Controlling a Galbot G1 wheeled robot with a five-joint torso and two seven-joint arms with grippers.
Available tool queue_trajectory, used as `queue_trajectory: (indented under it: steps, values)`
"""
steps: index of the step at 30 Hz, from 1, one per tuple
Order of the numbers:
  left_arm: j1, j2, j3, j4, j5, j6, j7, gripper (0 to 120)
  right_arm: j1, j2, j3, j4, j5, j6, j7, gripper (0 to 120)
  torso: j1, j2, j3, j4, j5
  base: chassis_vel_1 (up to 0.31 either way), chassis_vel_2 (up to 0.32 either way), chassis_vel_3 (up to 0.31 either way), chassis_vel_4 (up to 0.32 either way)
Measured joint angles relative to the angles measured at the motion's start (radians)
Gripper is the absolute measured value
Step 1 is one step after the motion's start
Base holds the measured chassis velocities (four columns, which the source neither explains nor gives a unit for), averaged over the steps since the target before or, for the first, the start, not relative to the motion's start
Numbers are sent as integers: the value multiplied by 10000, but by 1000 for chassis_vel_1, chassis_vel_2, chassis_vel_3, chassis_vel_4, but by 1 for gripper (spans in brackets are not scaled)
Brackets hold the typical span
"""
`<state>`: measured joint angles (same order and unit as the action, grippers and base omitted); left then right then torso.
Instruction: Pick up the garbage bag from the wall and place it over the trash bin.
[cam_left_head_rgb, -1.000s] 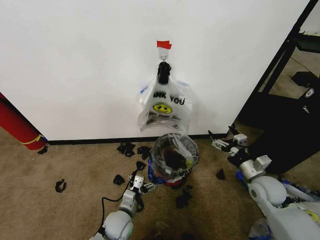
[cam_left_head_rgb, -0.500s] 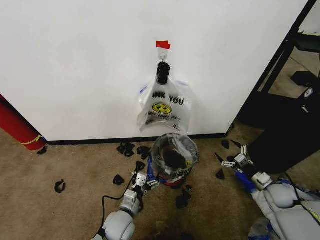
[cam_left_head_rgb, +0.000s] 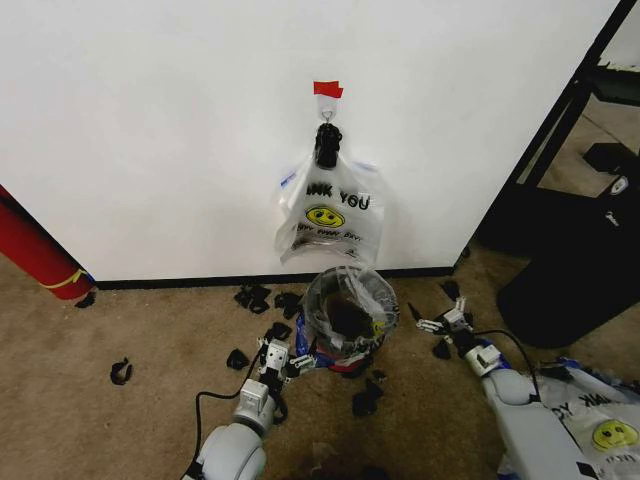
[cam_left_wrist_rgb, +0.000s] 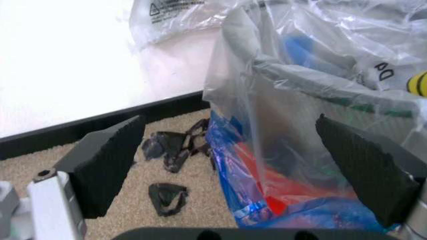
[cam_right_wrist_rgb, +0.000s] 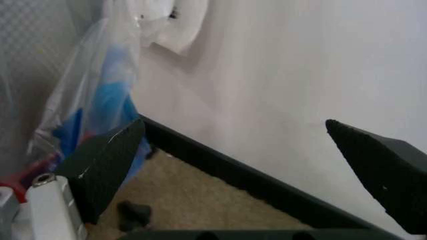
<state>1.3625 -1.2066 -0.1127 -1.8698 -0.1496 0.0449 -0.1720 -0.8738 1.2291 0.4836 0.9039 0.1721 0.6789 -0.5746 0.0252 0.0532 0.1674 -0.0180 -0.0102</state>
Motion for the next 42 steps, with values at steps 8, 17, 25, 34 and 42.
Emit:
queue_trajectory:
  steps: [8,17,25,34,42]
  values:
    - [44,23,-3,-60,8,12,-51,100,632,715,92,-990,-428,1,-80,100,0,0,0,0,0,0,0,0,0]
    - [95,157,-67,-209,-34,17,-88,100,943,1067,131,-1510,-1566,-122,1086,100,0,0,0,-1,0,0,0,0,0]
    - [114,183,-53,-222,-56,10,-115,100,1077,1211,69,-1968,-2587,-356,1821,100,0,0,0,0,0,0,0,0,0]
    - [91,190,-34,-264,-79,8,-133,100,1175,1330,27,-2328,-3064,-334,2020,100,0,0,0,0,1,0,0,0,0]
    - [90,212,-34,-322,-104,1,-147,100,561,794,-297,-1475,-3031,-444,2540,100,0,0,-1,-2,2,0,0,0,0]
